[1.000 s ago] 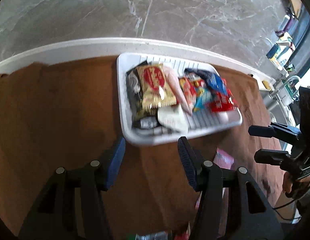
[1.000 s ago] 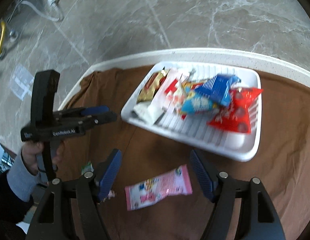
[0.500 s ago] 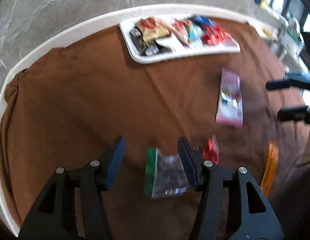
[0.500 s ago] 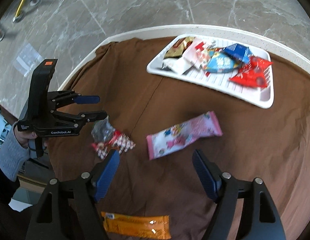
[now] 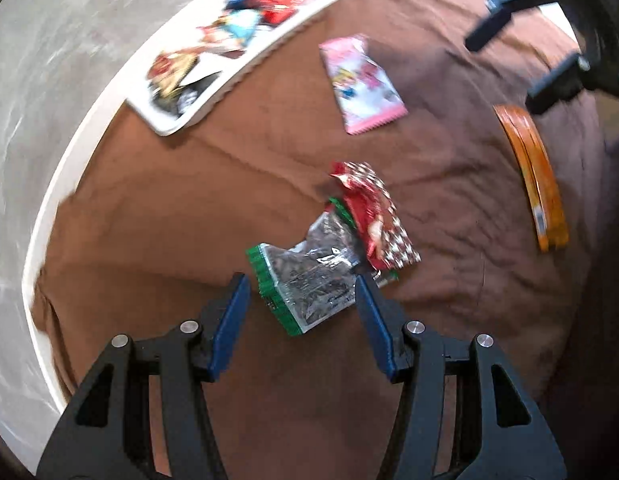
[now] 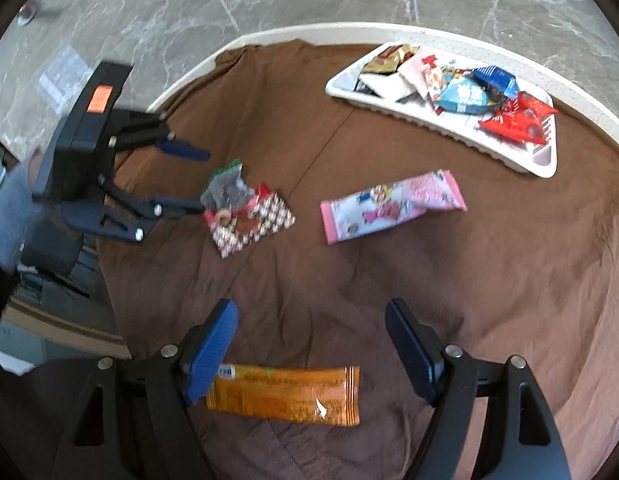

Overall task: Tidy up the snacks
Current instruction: 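Move both tools back to the cloth above the seed bag and pink packet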

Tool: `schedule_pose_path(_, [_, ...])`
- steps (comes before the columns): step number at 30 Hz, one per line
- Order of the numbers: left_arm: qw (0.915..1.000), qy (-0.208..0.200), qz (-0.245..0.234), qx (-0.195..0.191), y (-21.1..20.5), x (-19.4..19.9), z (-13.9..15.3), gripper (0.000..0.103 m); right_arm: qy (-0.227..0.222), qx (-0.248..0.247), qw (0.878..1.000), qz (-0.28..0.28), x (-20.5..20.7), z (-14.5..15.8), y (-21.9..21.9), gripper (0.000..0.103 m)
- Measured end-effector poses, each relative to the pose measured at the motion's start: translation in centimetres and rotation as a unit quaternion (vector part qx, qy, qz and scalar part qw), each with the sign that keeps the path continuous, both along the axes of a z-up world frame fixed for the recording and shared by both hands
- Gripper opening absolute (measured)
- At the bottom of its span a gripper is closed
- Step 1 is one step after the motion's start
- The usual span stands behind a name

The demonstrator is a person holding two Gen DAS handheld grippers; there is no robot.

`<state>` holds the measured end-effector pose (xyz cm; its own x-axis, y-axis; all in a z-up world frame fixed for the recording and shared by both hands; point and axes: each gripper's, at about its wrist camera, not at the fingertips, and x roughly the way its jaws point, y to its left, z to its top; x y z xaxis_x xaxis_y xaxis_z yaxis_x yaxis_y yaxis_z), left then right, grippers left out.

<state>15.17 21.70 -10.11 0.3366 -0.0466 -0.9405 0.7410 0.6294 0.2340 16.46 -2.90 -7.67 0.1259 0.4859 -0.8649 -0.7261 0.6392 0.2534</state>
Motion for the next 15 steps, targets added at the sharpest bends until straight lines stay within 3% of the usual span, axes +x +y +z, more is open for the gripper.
schedule_pose_path(8, [0.9931,0.007,-0.097,0.066,-1.9,0.0,-2.2,0.053,0.006,-0.014,1.000,-0.023,-0.5,-0.9,-1.2,0.079])
schedule_pose_path(15, [0.9929,0.044,-0.102,0.043,-2.0,2.4,-2.9,0.054,0.007,-0.009,0.999,-0.037,-0.3,-0.8,-0.8,0.081])
